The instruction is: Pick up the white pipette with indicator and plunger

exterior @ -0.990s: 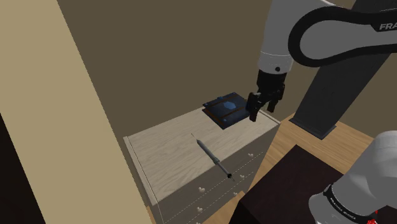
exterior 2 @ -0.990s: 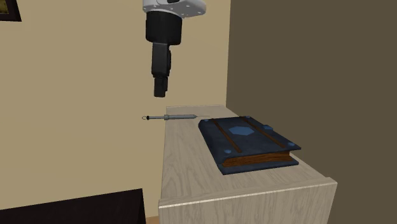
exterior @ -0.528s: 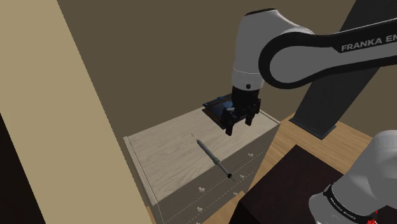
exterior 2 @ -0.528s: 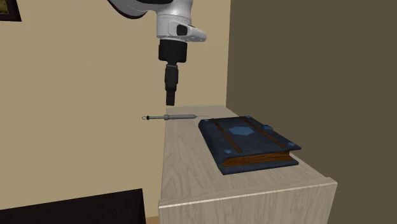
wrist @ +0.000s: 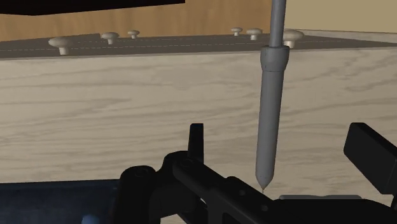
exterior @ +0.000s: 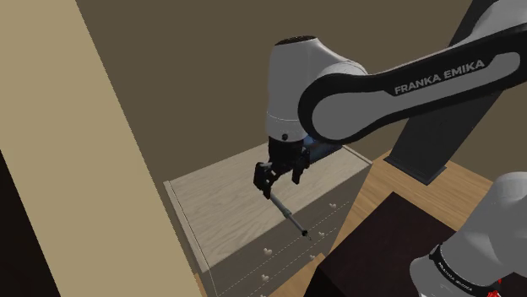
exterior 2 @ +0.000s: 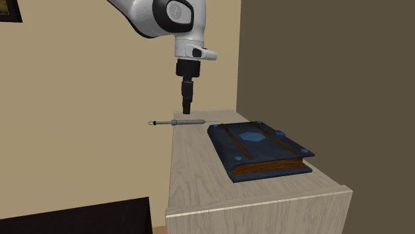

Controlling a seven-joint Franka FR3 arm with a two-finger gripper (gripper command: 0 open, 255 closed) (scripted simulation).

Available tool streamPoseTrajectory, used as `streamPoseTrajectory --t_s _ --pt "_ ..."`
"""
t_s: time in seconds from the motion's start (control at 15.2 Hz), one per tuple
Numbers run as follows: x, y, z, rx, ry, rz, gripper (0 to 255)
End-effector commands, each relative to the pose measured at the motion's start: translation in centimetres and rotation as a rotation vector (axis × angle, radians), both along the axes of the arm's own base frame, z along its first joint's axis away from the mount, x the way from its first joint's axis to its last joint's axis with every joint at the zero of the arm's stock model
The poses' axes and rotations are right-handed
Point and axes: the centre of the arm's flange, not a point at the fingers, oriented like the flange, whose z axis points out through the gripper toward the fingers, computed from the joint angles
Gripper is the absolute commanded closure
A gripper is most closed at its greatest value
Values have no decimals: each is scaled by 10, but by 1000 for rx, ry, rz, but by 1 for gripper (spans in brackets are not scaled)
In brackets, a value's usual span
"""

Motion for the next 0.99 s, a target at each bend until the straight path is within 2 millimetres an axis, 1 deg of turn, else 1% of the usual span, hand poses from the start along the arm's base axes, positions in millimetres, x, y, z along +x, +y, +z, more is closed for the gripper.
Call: streamPoseTrajectory --t_s 0.0,0.4,0.53,0.59,0.92 --pt "4 11 -10 4 -1 0 0" --pt "4 11 -42 4 -1 0 0" --pt "4 11 -45 4 -1 0 0" --pt "3 10 -44 4 -1 0 255" --pt "4 11 -45 4 -1 0 255"
